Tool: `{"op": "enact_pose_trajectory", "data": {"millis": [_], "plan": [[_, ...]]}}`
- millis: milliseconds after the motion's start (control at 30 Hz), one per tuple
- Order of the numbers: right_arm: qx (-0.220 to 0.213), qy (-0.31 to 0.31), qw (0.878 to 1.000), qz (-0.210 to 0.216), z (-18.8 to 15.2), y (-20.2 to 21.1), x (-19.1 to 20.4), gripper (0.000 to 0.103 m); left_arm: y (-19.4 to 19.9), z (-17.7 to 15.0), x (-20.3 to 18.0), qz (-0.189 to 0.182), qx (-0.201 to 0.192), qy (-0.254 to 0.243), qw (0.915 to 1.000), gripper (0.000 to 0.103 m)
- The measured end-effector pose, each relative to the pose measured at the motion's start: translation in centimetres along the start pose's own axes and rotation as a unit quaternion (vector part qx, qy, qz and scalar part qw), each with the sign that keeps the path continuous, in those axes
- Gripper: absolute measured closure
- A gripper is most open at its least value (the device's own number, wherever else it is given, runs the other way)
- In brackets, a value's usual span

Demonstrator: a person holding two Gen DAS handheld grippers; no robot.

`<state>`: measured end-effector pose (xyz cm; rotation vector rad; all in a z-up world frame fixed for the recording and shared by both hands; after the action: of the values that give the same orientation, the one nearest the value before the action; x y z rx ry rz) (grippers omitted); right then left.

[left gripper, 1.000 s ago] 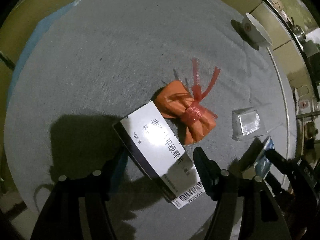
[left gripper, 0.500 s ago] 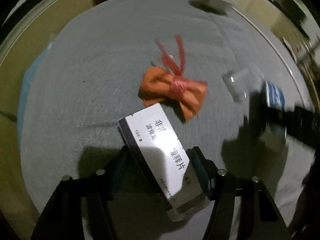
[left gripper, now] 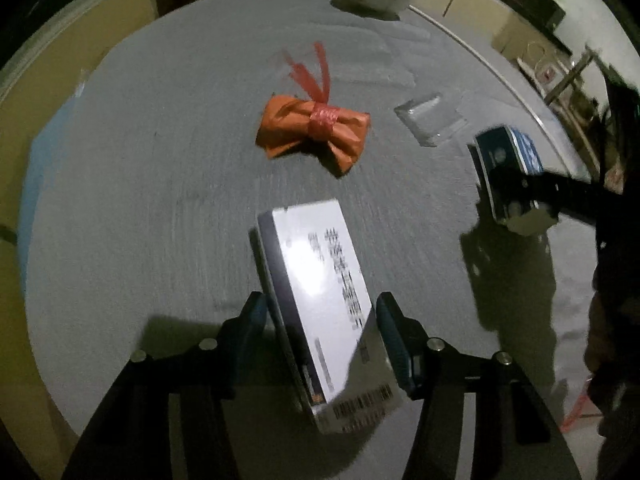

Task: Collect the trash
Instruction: 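Grasp the blue toothpaste carton with the right tool while the left tool grasps the white medicine box, then lift both boxes off the table and turn toward the red basket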

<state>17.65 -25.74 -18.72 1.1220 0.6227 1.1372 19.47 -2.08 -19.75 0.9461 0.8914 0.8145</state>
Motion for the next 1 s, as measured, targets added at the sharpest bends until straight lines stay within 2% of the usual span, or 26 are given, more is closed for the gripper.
{"op": "enact_pose_trajectory", "data": {"millis": [133, 233, 367, 400, 567, 733, 833, 1000], "plan": [[-0.003, -0.002, 1.000, 0.016, -2.3, 1.7, -2.8, 0.044, 0.6, -1.3, 0.0, 0.006, -0.013, 0.006, 0.9999, 0.045], [-0.006, -0.002, 1.000, 0.027, -3.9, 2.3, -5.3, 0.044, 0.7, -1.6, -0.4, 0.016, -0.021, 0.008, 0.9996, 0.051], [-0.027, 0.010, 0.999, 0.041, -7.4, 4.5, -7.9, 0.044, -0.2, -1.8, -2.7, 0.009, -0.026, 0.016, 0.9995, 0.055], [-0.031, 0.013, 0.998, 0.043, -7.4, 4.5, -7.9, 0.044, -0.5, -1.2, -2.2, 0.009, -0.026, 0.015, 0.9995, 0.055], [-0.062, 0.017, 0.996, 0.060, -10.9, 7.3, -9.8, 0.044, 0.9, -3.8, -3.9, 0.015, -0.032, 0.004, 0.9994, 0.055], [-0.096, 0.020, 0.993, 0.058, -13.1, 8.9, -10.4, 0.044, 2.7, -6.6, -6.9, 0.032, -0.056, -0.025, 0.9976, 0.055], [-0.114, 0.025, 0.991, 0.061, -14.8, 9.5, -10.5, 0.044, 3.9, -8.3, -10.0, 0.040, -0.078, -0.046, 0.9951, 0.055], [-0.125, 0.043, 0.991, 0.029, -16.6, 9.8, -11.2, 0.044, 4.3, -9.9, -14.1, 0.068, -0.096, -0.086, 0.9894, 0.055]]}}
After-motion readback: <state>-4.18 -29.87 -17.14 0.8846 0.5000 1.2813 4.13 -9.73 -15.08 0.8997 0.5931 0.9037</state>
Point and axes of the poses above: each gripper's, at about its wrist camera, not at the fingertips, and y roughly against the way its jaws point, x to its left, z to its top, the point moved 5 cm from there along -y, roughly the way its jaws point, and after that the axes turned 7 degrees about -z, right-handed, at the moved point
